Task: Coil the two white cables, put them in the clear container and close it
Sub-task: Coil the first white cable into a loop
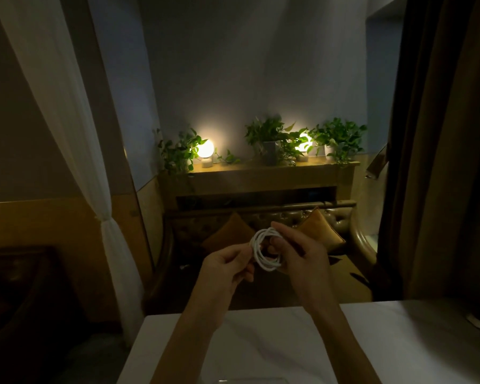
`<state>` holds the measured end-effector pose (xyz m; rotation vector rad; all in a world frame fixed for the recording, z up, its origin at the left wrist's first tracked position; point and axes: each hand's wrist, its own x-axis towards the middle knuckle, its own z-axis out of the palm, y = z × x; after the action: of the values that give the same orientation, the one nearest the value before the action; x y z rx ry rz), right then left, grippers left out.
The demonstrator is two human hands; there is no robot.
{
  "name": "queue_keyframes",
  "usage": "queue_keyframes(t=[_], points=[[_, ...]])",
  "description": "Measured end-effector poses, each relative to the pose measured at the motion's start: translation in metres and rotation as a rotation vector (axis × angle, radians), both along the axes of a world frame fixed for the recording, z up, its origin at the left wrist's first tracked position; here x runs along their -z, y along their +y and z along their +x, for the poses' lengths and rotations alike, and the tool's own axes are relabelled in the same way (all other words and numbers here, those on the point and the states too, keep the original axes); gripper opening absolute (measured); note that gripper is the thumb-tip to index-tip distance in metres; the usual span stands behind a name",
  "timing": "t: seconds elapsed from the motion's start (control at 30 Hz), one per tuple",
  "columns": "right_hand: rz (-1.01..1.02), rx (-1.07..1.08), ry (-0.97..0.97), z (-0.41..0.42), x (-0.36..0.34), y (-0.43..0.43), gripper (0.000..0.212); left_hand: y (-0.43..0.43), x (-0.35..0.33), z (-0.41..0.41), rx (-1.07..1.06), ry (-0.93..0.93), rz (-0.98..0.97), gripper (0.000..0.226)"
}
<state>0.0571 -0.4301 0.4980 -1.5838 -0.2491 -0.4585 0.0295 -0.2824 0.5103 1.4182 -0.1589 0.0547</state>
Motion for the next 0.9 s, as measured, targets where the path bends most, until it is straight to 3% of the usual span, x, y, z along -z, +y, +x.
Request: queue_keyframes(t=[0.17, 0.43, 0.53, 0.6, 0.63, 0.7, 0.8, 0.9], points=[[-0.022, -0.063, 0.074, 0.000, 0.000, 0.000, 0.025, 0.005, -0.001, -0.005, -0.011, 0.030, -0.006, 0.020], [-0.115, -0.113, 0.066, -0.005, 0.002, -0.011, 0.025, 0.011, 0.002, -0.008, -0.304, -0.286, 0.446, 0.029], [-0.155, -0.122, 0.036, -0.008, -0.005, -0.010, 0.026, 0.015, 0.005, -0.014, -0.424, -0.442, 0.601, 0.022], [-0.164, -0.052, -0.009, -0.006, -0.004, -0.003, 0.029, 0.017, 0.012, -0.017, -0.392, -0.477, 0.659, 0.014], [-0.182, 0.003, -0.037, -0.006, -0.003, 0.001, 0.030, 0.017, 0.014, -0.017, -0.300, -0.405, 0.645, 0.011], [-0.245, 0.073, -0.095, -0.008, 0.000, 0.009, 0.033, 0.018, 0.013, -0.017, -0.134, -0.233, 0.560, 0.025], [-0.324, -0.015, -0.138, -0.013, 0.005, 0.019, 0.035, 0.018, 0.010, -0.011, -0.216, -0.315, 0.525, 0.037], [-0.297, -0.081, -0.124, -0.013, 0.007, 0.022, 0.032, 0.011, 0.015, -0.003, -0.217, -0.339, 0.487, 0.024]])
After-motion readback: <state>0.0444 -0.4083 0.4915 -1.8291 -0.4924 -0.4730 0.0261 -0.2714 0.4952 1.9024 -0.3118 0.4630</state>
